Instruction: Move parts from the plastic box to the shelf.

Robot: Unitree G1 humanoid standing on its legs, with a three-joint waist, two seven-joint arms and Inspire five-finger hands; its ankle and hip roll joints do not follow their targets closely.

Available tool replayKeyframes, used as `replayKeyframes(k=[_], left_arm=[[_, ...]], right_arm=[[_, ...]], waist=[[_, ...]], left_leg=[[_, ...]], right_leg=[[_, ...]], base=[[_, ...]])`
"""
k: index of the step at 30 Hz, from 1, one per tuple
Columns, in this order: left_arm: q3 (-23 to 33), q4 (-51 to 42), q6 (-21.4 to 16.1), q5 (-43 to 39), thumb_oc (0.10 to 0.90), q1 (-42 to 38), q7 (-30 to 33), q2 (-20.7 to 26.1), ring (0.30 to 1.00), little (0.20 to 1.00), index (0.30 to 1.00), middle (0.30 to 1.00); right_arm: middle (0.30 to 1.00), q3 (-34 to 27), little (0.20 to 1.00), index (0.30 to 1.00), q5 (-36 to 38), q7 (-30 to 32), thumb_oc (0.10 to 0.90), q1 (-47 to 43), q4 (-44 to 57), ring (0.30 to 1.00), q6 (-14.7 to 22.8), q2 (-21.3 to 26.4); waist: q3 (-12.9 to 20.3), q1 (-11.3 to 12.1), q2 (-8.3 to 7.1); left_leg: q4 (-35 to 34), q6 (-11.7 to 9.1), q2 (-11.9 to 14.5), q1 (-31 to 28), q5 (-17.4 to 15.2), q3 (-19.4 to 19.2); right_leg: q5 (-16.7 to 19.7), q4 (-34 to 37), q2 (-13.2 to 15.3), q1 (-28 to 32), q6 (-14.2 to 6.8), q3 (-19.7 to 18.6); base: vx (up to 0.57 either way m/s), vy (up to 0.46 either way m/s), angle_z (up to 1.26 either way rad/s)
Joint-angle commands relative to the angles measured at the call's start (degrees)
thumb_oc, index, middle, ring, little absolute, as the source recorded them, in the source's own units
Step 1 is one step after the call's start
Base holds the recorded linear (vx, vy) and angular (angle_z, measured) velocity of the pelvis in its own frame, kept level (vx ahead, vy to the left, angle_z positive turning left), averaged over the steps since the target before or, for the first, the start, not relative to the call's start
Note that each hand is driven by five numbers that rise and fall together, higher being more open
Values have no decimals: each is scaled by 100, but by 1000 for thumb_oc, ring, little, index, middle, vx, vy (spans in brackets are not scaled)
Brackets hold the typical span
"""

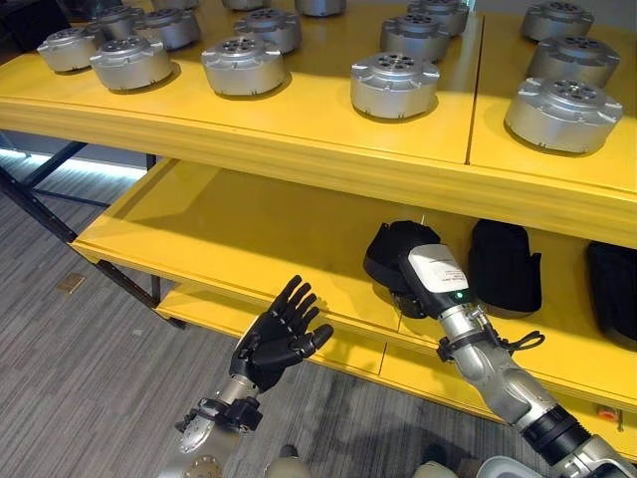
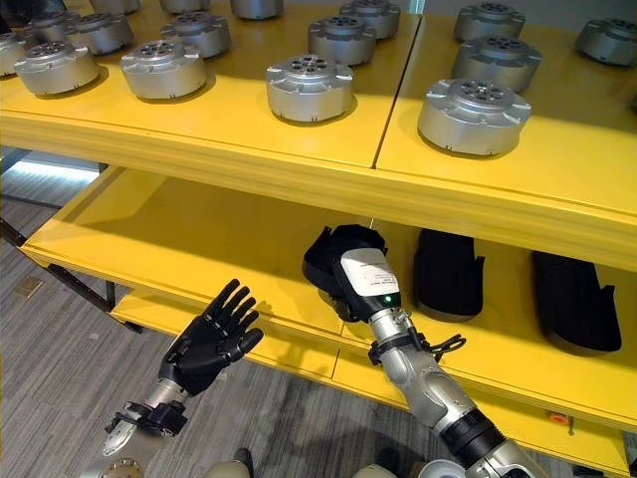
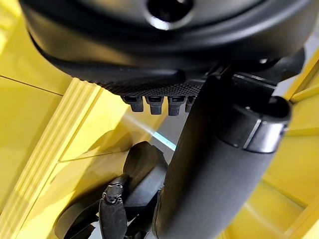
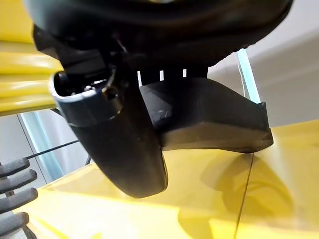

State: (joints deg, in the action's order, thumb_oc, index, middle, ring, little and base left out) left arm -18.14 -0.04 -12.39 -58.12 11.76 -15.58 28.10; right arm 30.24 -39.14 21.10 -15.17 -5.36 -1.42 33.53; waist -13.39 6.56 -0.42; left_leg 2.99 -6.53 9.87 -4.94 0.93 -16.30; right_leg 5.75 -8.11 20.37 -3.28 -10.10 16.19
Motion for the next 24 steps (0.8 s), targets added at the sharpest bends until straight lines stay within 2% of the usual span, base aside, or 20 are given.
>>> replayKeyframes(k=[1,15,24], left_arm=[[90,-597,-265,-41,900,-550,-146,33,1000,1000,1000,1000],[137,-589,-205,-20,900,-526,-148,21,1000,1000,1000,1000],[134,-546,-164,-1,900,-509,-243,-9,1000,1000,1000,1000]], right_arm=[[300,-74,300,300,198,261,400,-1071,347,300,282,-138],[300,-136,300,300,360,201,400,-1070,308,300,490,-136],[300,-116,300,300,267,137,400,-1077,304,300,436,-153]], waist=[[211,148,-113],[239,174,-120],[235,184,-118]], left_leg=[[557,503,-144,-131,-956,87],[594,493,-136,-106,-949,97],[637,494,-129,-90,-957,102]], right_leg=[[-362,-63,-182,107,71,315],[-388,-11,-223,191,93,316],[-430,1,-253,248,125,315]], base=[[0,0,0],[0,0,0],[0,0,0]])
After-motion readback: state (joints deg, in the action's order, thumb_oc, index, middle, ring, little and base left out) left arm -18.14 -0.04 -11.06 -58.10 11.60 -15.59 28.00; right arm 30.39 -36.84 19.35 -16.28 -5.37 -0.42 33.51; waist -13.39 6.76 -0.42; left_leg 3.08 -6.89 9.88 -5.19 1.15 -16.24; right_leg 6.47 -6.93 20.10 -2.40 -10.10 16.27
